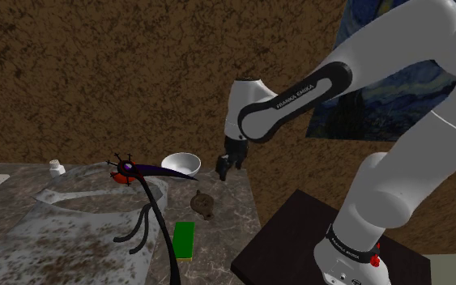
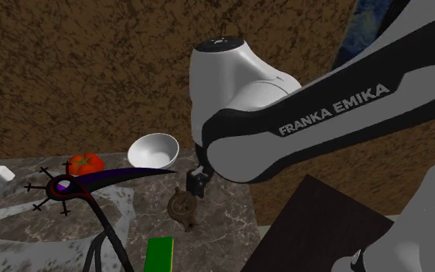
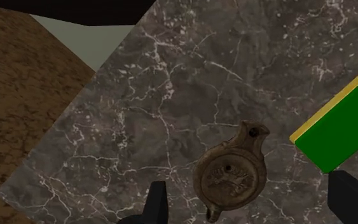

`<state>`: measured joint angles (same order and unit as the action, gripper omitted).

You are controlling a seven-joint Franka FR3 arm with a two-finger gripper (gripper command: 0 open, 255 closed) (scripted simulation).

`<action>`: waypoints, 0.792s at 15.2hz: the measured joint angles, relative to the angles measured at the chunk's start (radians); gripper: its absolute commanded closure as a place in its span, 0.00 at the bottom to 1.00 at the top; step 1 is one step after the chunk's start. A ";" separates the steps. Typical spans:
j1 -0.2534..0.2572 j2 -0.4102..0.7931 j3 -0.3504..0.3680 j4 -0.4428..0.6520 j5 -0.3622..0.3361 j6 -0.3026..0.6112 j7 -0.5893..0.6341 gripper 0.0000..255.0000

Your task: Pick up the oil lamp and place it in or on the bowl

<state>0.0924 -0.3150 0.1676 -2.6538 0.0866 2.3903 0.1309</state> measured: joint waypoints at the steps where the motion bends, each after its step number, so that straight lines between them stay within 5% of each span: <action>1: 0.002 0.033 0.010 -0.004 -0.002 0.033 0.011 0.00; 12: 0.035 0.506 0.048 0.104 -0.162 0.351 0.207 0.00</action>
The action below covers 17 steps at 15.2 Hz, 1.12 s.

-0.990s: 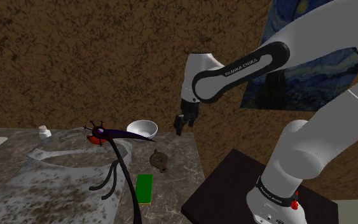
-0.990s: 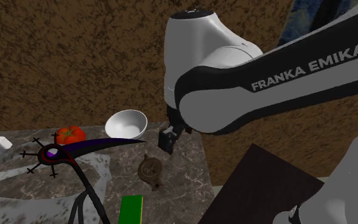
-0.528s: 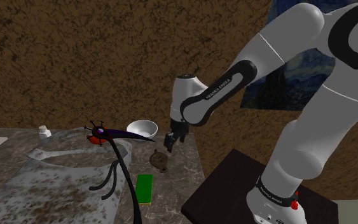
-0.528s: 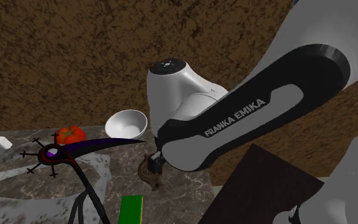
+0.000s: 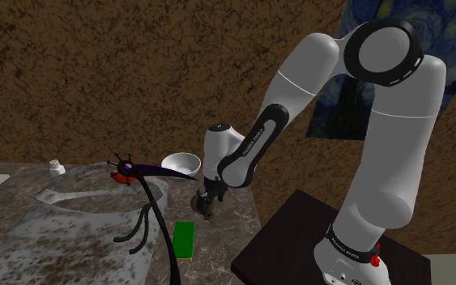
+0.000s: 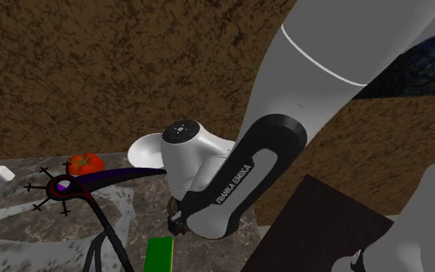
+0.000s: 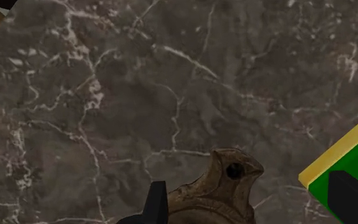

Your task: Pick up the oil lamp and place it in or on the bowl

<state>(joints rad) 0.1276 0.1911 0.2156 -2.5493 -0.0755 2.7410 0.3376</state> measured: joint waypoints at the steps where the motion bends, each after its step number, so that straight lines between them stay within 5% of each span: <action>1: 0.005 0.020 -0.004 0.005 -0.010 0.013 0.009 0.00; 14: 0.041 0.150 -0.050 0.034 -0.075 0.111 0.061 0.00; 15: 0.041 0.150 -0.050 0.034 -0.075 0.111 0.061 1.00; 17: 0.041 0.150 -0.050 0.034 -0.075 0.111 0.061 1.00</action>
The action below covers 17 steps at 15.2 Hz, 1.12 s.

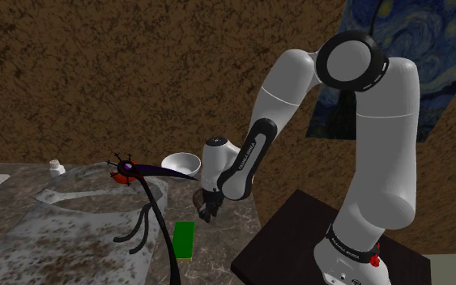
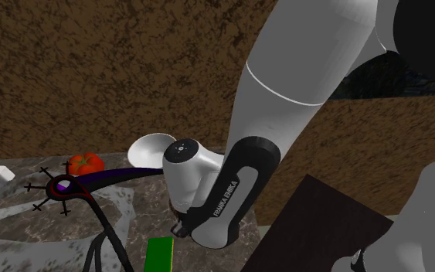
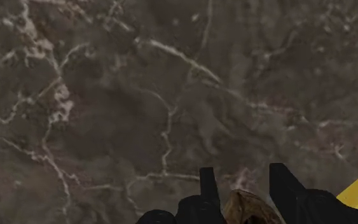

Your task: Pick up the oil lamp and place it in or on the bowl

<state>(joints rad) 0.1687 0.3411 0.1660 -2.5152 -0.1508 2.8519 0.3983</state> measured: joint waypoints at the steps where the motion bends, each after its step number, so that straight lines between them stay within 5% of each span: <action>1: 0.000 0.000 0.000 0.000 0.000 0.000 0.000 1.00; 7: 0.000 0.000 0.000 0.000 0.000 0.000 0.000 1.00; 8: 0.000 0.000 0.000 0.000 0.000 0.000 0.000 0.00; 10: 0.020 -0.002 -0.013 0.012 0.017 -0.012 0.046 0.00; 17: 0.225 0.042 -0.205 0.218 0.190 -0.160 0.829 0.00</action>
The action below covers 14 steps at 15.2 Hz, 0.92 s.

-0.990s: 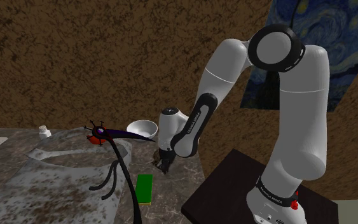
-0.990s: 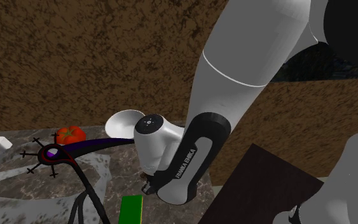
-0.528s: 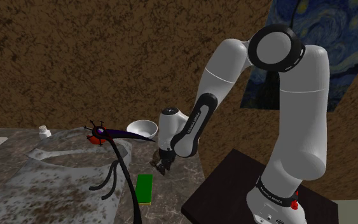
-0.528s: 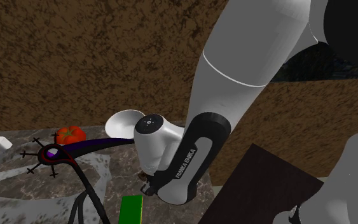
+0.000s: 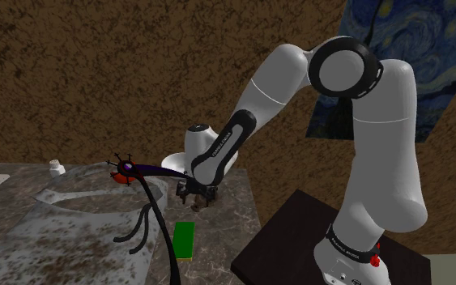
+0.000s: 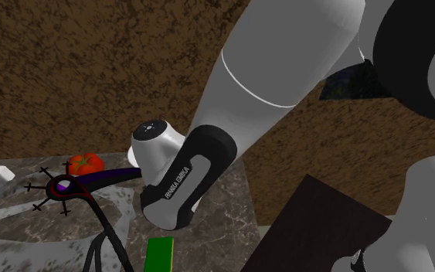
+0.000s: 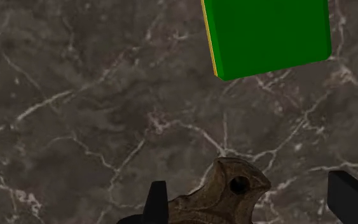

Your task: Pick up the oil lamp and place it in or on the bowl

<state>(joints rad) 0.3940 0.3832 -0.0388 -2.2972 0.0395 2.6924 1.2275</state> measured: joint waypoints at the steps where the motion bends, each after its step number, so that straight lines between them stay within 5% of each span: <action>1: 0.005 0.009 -0.007 0.008 0.007 0.002 0.029 0.00; 13: 0.005 0.095 -0.007 0.032 0.022 0.062 0.055 0.00; 14: 0.005 0.095 -0.007 0.032 0.022 0.062 0.055 1.00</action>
<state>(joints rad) 0.3987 0.4778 -0.0455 -2.2653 0.0619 2.7546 1.2823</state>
